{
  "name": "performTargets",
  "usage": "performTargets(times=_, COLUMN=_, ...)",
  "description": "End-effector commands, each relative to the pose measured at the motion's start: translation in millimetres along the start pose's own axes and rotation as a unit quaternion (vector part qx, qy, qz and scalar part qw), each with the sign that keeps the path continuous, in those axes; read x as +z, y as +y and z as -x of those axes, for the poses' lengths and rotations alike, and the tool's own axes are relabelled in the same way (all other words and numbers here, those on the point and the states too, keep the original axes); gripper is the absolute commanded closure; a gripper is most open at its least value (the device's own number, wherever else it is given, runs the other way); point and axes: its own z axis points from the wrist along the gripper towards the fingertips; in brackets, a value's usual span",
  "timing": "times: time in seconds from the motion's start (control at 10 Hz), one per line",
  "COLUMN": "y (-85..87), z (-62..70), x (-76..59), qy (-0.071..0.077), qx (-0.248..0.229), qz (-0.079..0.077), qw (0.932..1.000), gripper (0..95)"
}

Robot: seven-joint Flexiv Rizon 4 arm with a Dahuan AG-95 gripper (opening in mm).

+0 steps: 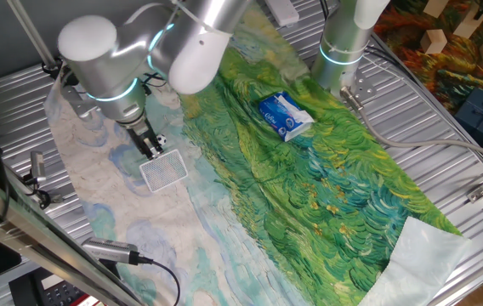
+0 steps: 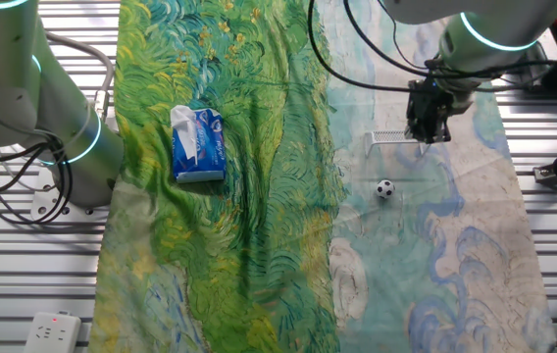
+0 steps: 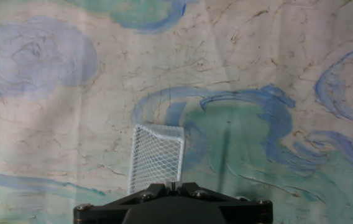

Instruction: Push the soccer ball into the goal

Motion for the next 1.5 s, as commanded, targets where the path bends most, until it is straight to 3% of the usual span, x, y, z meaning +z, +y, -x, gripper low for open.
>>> performTargets(times=0.1, y=-0.1, z=-3.7, x=-1.0, qy=-0.005, qx=0.022, qz=0.007, qw=0.9997, gripper=95.0)
performTargets(times=0.3, y=-0.1, z=-3.7, x=-1.0, qy=0.003, qx=0.056, qz=0.009, qw=0.9984, gripper=95.0)
performTargets(times=1.0, y=-0.1, z=-3.7, x=-1.0, qy=-0.004, qx=0.143, qz=0.018, qw=0.9895, gripper=95.0)
performTargets(times=1.3, y=-0.1, z=-3.7, x=-1.0, qy=-0.001, qx=0.145, qz=0.018, qw=0.9893, gripper=95.0)
performTargets(times=1.5, y=-17.0, z=-17.0, x=7.0, qy=-0.002, qx=0.136, qz=0.021, qw=0.9904, gripper=95.0)
